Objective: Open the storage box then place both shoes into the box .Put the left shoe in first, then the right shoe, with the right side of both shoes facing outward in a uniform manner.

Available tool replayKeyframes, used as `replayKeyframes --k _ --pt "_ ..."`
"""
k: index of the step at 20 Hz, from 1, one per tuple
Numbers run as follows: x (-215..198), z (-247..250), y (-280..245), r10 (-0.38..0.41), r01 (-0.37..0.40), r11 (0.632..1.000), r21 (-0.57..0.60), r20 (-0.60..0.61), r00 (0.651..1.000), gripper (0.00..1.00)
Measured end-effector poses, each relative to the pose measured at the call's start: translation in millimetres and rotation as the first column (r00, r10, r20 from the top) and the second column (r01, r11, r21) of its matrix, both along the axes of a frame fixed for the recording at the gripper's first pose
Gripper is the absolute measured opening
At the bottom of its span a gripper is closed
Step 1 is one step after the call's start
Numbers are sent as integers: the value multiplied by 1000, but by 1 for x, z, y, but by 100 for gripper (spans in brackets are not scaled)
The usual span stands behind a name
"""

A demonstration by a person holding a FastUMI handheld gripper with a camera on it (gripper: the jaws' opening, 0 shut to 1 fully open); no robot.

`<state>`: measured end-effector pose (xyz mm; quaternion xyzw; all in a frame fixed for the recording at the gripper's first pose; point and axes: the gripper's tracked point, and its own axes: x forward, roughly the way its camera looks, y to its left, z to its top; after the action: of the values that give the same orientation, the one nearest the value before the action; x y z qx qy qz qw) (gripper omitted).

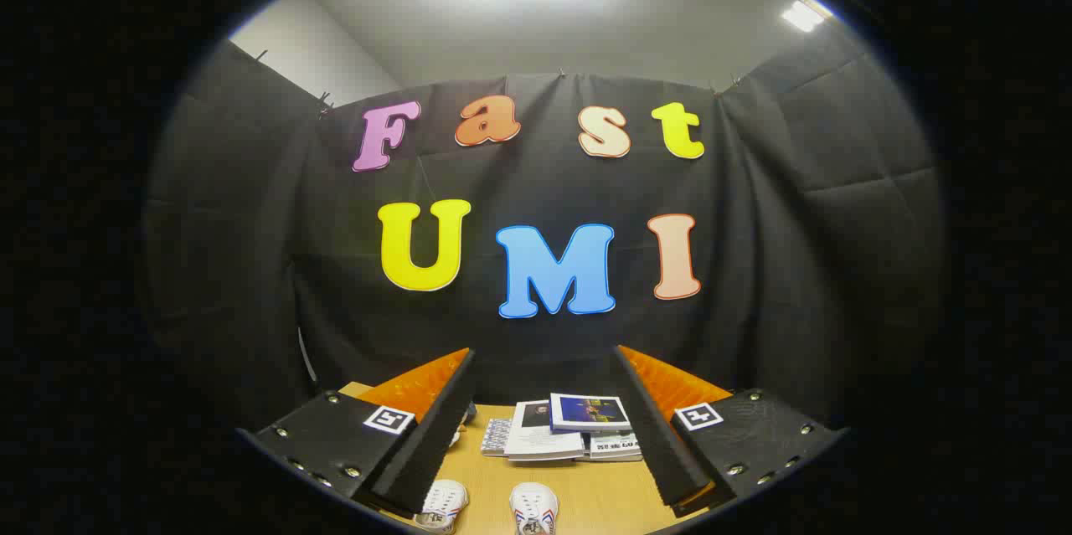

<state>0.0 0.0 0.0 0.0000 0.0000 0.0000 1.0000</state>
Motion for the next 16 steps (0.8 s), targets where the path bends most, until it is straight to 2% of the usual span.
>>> replayKeyframes --k 13,16 --pt "22 -18 -16 -53 53 998 18 -14 999 98" --pt "26 -26 -9 -31 32 999 20 -25 999 98"
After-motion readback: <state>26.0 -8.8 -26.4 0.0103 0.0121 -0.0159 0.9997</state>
